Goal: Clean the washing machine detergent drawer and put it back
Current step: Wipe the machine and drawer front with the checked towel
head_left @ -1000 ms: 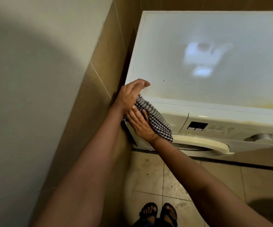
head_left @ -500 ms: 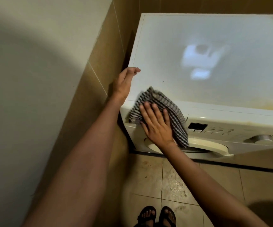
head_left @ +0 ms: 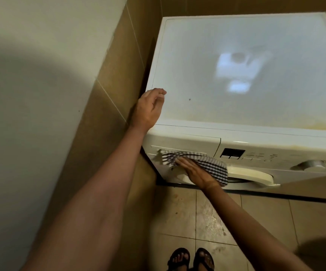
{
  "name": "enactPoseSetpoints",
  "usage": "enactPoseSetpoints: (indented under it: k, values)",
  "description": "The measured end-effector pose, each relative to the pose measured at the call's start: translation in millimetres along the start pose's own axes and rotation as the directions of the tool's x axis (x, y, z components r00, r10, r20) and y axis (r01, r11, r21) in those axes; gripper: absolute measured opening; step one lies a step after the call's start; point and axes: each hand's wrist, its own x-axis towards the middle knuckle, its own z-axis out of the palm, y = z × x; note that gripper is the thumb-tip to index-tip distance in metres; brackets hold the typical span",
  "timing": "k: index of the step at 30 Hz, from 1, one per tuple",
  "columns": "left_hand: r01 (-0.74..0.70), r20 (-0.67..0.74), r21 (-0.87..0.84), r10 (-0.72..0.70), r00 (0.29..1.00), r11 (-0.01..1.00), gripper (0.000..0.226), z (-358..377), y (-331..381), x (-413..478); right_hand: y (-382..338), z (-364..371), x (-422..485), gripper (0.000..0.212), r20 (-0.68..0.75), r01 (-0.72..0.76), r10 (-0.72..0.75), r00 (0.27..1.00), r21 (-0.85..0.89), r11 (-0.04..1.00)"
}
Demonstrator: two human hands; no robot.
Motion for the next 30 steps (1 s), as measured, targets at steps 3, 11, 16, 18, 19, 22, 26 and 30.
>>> enactPoseSetpoints:
  k: [3,11,16,18,19,22,26,30]
  values:
    - [-0.080,-0.024,0.058,0.082,0.996,0.995,0.028,-0.1,5.7,-4.3,18.9,-18.9,-29.2,0.032,-0.165,-0.084,0.032,0.986,-0.319,0.944]
    - [-0.106,-0.038,0.172,0.114,0.993,0.979,0.027,5.1,0.8,2.1,-7.3,-68.5,37.8,0.061,-0.612,-0.374,-0.031,0.790,-0.522,0.767]
    - [-0.124,-0.002,0.219,0.128,0.992,0.968,0.029,6.6,0.5,2.1,5.2,-44.5,30.2,0.076,-0.383,-0.096,-0.315,0.868,-0.753,0.651]
    - [-0.113,-0.007,0.216,0.117,0.993,0.970,0.029,7.2,2.0,0.8,16.1,-43.5,9.8,0.076,-0.407,-0.120,-0.306,0.861,-0.747,0.654]
    - [-0.110,-0.006,0.215,0.114,0.993,0.970,0.029,8.0,3.4,0.4,23.5,-44.8,-4.7,0.070,-0.450,-0.149,-0.296,0.843,-0.723,0.675]
    - [-0.110,-0.008,0.219,0.114,0.993,0.970,0.029,8.2,5.3,-0.6,51.4,-53.5,-60.4,0.063,-0.518,-0.234,-0.196,0.833,-0.649,0.724]
    - [-0.108,0.008,0.258,0.110,0.994,0.960,0.039,11.1,0.2,1.6,88.5,-88.0,-119.0,0.066,-0.605,-0.430,-0.034,0.795,-0.603,0.672]
    - [-0.130,-0.006,0.335,0.140,0.990,0.933,0.041,13.3,-1.9,2.4,109.5,-135.4,-133.8,0.058,-0.708,-0.698,0.354,0.611,-0.271,0.663]
